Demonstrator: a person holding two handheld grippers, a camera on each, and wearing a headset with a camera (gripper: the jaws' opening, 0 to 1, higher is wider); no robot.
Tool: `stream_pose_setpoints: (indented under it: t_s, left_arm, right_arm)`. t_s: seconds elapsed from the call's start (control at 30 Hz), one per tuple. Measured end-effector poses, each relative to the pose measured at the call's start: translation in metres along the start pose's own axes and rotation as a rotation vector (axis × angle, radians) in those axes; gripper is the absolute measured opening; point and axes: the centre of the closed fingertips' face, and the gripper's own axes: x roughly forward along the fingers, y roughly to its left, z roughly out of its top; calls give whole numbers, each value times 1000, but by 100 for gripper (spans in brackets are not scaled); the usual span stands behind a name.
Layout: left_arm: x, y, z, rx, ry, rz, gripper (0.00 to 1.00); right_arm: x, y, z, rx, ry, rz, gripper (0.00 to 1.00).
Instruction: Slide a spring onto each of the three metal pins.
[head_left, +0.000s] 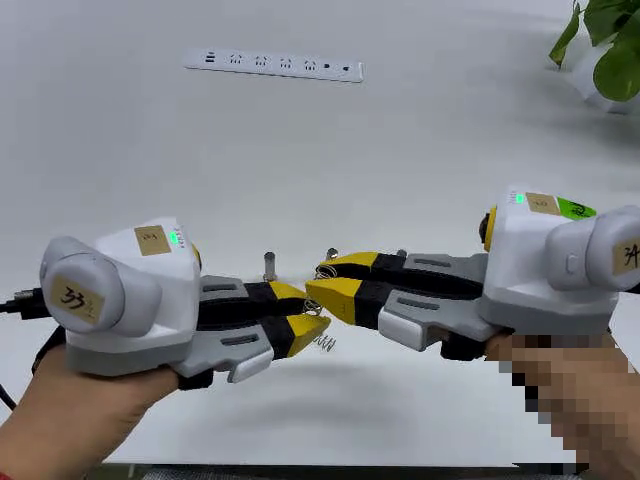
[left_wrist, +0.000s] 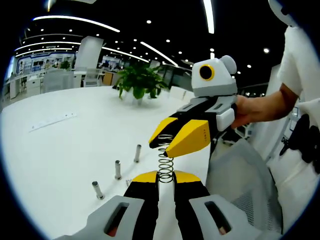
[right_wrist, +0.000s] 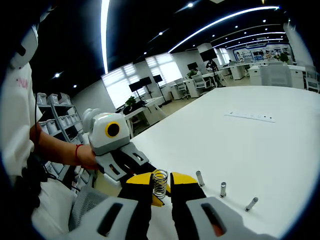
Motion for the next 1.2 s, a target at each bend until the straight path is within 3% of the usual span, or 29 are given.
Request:
stream_pose_setpoints:
  t_s: [0.2,0.33,0.5,0.57,0.9,1.2]
  left_arm:
    - [0,-2,-1,12,11,-8,10]
    - [0,-3,-2,25,21,-16,10]
    - [0,-6,-3,45,33,-29,10]
    - [0,-7,-3,52,36,-35,10]
    - [2,-16,-3,85,55,-74,10]
    - [4,-20,-5,98,54,-100,10]
  right_arm:
    - [-6,1,0,-36,50,38,21]
    - [-13,3,0,-142,138,97,24]
    - [-20,15,-1,-288,278,212,28]
    - [-19,14,-1,-371,328,223,28]
    - [-16,20,-19,-633,583,381,27]
    - [-12,27,-28,-725,690,479,20]
